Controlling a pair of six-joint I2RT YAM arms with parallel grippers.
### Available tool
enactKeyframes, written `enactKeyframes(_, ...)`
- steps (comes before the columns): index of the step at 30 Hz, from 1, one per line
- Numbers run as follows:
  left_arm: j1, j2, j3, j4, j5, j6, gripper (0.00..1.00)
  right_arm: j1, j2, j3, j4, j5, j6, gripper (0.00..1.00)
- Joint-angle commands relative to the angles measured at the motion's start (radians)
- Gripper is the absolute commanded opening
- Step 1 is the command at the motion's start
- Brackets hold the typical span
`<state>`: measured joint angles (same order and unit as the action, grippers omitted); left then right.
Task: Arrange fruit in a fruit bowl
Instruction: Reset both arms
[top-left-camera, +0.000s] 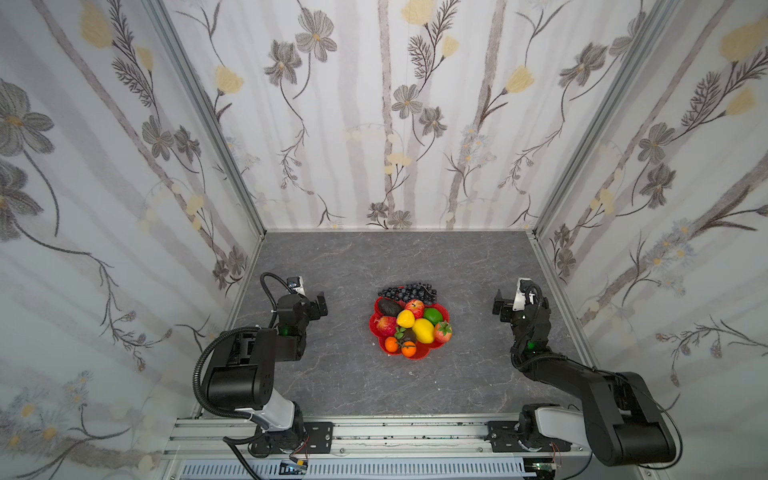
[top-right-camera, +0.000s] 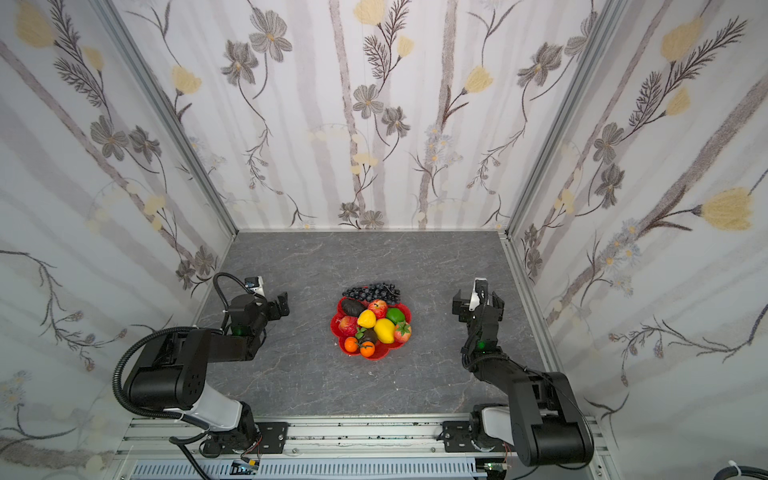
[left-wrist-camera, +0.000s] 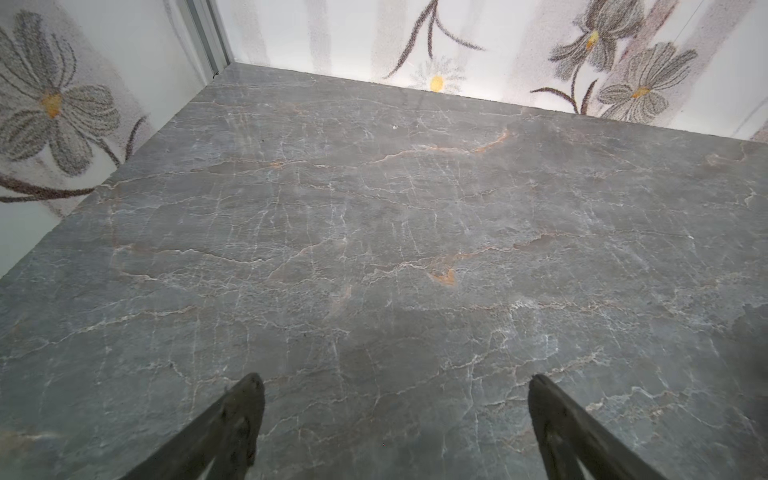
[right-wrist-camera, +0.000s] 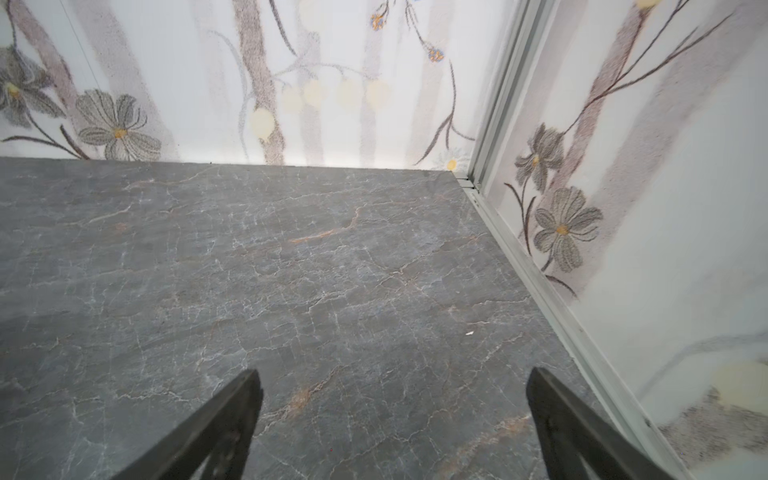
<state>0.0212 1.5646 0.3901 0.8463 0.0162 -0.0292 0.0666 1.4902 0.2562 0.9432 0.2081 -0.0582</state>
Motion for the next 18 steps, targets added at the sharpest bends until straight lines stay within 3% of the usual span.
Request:
enactKeyframes(1, 0.001, 0.003, 0.005, 0.051, 0.013, 0.007, 1.00, -0.011, 0.013, 0.028, 0.083, -0.045, 0.042, 0.99)
enactKeyframes(3, 0.002, 0.001, 0.006, 0.046, 0.014, 0.006, 1.00, -0.019, 0.005, 0.071, -0.001, 0.040, 0.085, 0.99)
enactKeyframes(6, 0.001, 0.002, 0.005, 0.049, 0.013, 0.007, 1.00, -0.034, 0.020, 0.118, -0.077, 0.033, 0.102, 0.99)
enactKeyframes(18, 0.001, 0.000, 0.005, 0.049, 0.013, 0.007, 1.00, -0.031, 0.030, 0.113, -0.043, 0.020, 0.087, 0.99)
